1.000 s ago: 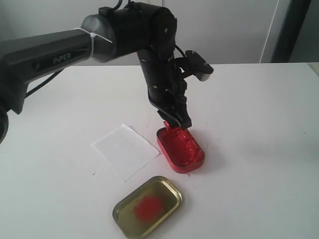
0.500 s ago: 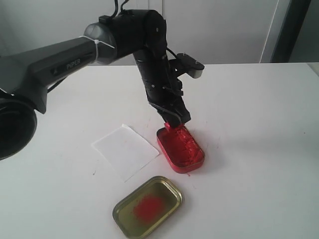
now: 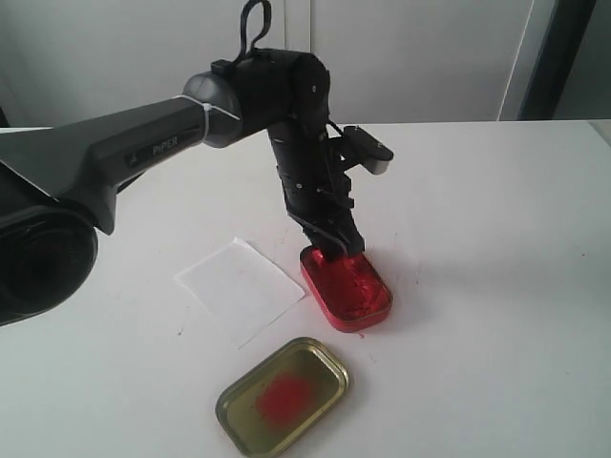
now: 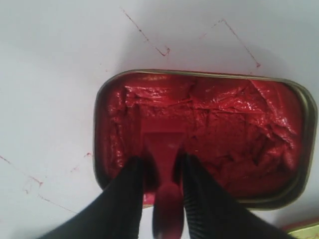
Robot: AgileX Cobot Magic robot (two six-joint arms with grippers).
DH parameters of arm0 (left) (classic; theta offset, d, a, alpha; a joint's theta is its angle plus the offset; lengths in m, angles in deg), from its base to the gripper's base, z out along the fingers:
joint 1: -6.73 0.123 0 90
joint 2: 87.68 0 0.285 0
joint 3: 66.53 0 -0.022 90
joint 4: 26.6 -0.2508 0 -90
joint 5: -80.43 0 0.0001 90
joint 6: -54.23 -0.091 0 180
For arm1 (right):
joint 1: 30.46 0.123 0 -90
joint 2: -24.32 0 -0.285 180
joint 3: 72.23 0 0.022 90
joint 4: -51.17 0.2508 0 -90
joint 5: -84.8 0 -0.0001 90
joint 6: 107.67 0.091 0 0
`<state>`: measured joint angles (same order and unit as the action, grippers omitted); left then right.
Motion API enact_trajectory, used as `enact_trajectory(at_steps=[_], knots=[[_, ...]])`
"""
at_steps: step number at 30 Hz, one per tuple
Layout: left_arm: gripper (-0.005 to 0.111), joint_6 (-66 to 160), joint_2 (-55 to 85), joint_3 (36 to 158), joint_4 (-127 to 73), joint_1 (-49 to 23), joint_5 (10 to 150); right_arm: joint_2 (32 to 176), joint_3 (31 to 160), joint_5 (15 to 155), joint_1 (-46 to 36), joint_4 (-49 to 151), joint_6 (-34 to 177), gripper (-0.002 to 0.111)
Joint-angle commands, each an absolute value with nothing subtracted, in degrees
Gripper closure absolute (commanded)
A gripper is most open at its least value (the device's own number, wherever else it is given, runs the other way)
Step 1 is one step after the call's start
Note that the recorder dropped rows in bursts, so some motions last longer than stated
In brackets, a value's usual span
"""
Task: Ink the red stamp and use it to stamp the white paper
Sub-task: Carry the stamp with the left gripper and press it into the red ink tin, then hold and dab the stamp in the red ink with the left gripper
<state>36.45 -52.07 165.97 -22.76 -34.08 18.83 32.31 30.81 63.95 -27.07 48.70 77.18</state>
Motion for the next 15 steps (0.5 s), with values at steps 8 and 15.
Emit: enact_trajectory(at_steps=[8,15], knots=[[0.107,36.28,-53.21,166.37,-28.42,-36.68,20.18,32.10,30.55,64.76,-27.04,48.36,77.20,0.108],[0.107,34.87,-53.73,166.37,-30.23,-36.68,20.48,32.10,30.55,64.76,-27.04,48.36,77.20,0.108]])
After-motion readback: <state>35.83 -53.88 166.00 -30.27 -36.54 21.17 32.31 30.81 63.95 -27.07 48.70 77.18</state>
